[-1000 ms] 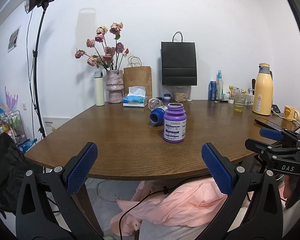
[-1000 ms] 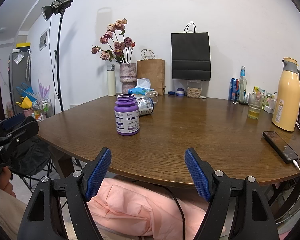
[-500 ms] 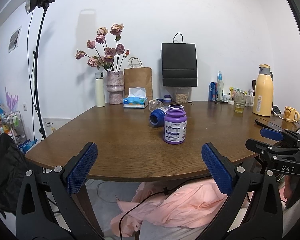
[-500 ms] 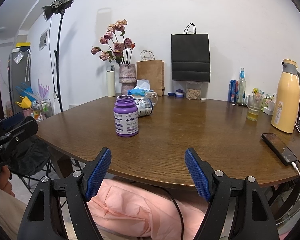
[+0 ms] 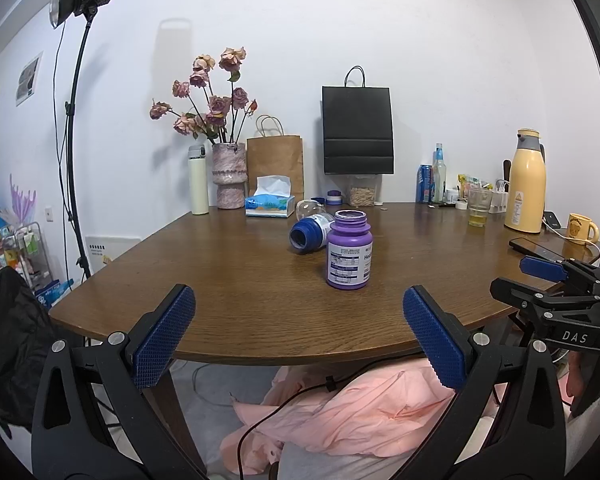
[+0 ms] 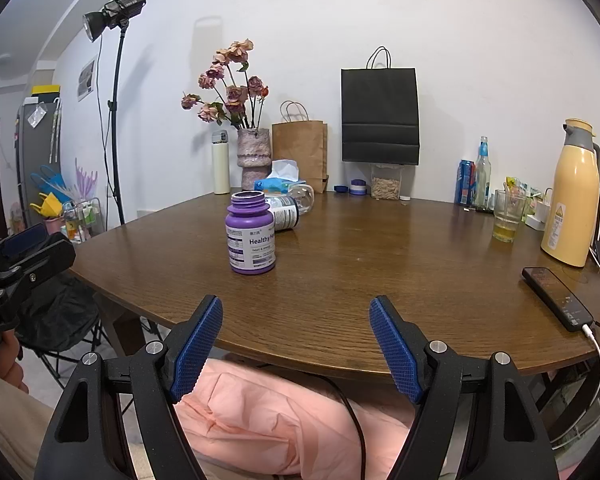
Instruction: Flip cup upright
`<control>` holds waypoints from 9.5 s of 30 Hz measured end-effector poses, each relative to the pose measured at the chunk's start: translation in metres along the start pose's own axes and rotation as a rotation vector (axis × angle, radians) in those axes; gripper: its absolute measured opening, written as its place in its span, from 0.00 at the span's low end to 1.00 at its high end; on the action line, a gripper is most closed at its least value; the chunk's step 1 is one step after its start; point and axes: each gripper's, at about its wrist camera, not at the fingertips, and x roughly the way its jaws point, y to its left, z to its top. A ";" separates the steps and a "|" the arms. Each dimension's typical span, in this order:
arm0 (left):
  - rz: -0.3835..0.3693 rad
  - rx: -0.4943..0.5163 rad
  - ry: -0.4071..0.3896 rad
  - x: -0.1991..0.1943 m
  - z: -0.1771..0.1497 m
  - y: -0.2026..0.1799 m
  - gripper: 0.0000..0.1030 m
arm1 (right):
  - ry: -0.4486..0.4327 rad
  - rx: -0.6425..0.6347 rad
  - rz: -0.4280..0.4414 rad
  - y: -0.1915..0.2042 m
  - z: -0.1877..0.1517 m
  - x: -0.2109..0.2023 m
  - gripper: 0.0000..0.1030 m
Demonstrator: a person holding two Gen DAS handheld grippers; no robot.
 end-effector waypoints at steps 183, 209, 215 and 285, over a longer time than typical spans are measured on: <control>-0.247 -0.053 0.316 0.238 0.056 0.058 0.58 | 0.188 -0.134 0.565 0.108 0.121 0.265 0.66; -0.430 0.114 0.440 0.214 0.033 -0.044 0.46 | 0.248 -0.192 0.304 0.028 0.084 0.198 0.66; -0.406 0.109 0.517 0.231 0.025 -0.052 0.46 | 0.260 -0.137 0.310 0.011 0.086 0.197 0.66; -0.003 0.002 0.111 0.005 0.019 -0.001 1.00 | 0.092 0.012 0.024 0.004 0.009 -0.004 0.84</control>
